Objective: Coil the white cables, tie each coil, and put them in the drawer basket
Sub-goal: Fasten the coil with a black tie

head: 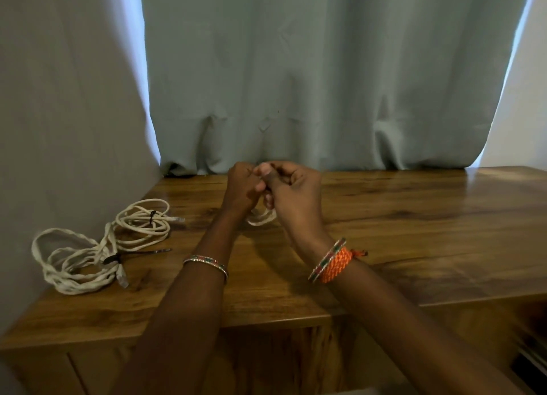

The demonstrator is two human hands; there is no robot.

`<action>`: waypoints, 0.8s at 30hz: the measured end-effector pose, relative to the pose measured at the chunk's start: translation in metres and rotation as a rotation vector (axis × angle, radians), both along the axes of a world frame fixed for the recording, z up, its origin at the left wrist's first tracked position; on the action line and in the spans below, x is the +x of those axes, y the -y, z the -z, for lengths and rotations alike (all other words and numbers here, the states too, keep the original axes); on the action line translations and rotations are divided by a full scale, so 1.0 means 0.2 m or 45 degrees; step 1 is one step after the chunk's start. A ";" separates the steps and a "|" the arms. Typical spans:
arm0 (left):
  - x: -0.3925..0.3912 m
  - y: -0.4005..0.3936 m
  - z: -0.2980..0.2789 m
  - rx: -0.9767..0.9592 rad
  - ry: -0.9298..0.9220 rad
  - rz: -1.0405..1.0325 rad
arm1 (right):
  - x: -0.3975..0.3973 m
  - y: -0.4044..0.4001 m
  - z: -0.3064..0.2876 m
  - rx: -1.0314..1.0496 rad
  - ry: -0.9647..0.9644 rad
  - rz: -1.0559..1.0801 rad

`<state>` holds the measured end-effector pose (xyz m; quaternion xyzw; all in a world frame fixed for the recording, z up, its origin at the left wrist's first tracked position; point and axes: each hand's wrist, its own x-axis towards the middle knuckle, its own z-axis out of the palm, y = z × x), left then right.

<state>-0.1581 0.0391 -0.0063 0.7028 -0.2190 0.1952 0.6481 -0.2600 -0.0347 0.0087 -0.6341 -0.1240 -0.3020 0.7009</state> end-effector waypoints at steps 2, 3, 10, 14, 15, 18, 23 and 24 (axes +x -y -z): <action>-0.01 0.00 0.00 0.023 0.036 0.033 | -0.03 -0.02 -0.01 -0.033 -0.001 -0.010; -0.01 0.01 0.00 0.039 0.062 0.023 | -0.03 -0.01 -0.04 -0.001 0.002 -0.040; -0.05 0.11 -0.08 -0.076 -0.164 0.118 | 0.30 0.23 -0.32 0.004 -0.131 0.000; -0.07 0.11 -0.11 -0.235 -0.169 0.039 | 0.40 0.27 -0.12 0.174 -0.385 -0.073; -0.07 0.10 -0.11 -0.282 -0.136 -0.049 | 0.40 0.27 -0.07 0.244 -0.419 -0.133; -0.04 0.06 -0.10 -0.200 0.019 -0.349 | 0.42 0.26 0.05 0.333 -0.553 -0.204; -0.06 0.04 -0.09 -0.116 0.213 -0.611 | 0.40 0.22 0.06 0.206 -0.719 -0.401; -0.06 0.03 -0.10 -0.117 0.214 -0.646 | 0.40 0.23 0.06 0.211 -0.729 -0.456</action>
